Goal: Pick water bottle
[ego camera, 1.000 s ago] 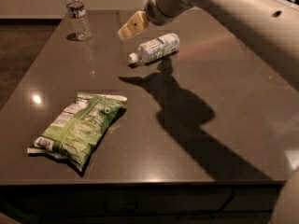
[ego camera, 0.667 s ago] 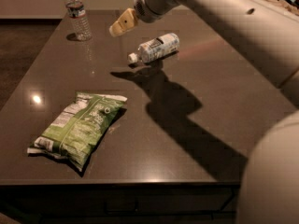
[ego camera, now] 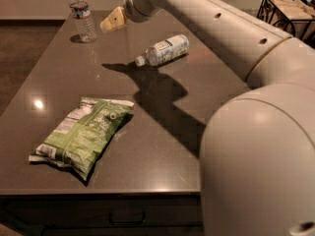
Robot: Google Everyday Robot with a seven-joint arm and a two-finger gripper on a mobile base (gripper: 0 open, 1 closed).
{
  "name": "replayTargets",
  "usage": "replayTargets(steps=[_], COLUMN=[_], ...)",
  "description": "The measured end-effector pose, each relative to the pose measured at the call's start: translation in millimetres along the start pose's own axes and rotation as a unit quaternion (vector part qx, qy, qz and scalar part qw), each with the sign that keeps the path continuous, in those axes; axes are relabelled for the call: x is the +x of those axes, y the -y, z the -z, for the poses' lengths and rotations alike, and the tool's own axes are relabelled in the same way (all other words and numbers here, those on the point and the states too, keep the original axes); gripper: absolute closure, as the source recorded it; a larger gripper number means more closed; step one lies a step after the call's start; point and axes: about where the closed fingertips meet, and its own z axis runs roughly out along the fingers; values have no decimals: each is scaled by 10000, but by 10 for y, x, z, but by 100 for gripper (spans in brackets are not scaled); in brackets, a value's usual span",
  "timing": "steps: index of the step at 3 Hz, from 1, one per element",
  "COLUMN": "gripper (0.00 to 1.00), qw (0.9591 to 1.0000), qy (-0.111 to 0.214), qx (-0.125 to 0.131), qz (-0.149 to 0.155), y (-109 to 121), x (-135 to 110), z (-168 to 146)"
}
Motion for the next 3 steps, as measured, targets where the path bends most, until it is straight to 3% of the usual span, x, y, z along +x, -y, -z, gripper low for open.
replayTargets(steps=[1, 2, 3], gripper=[0, 0, 0], qw=[9982, 9934, 9900], qy=[336, 827, 1187], qx=[83, 55, -29], qz=[-484, -794, -758], y=[-42, -180, -359], x=[-128, -314, -460], z=[-272, -508, -707])
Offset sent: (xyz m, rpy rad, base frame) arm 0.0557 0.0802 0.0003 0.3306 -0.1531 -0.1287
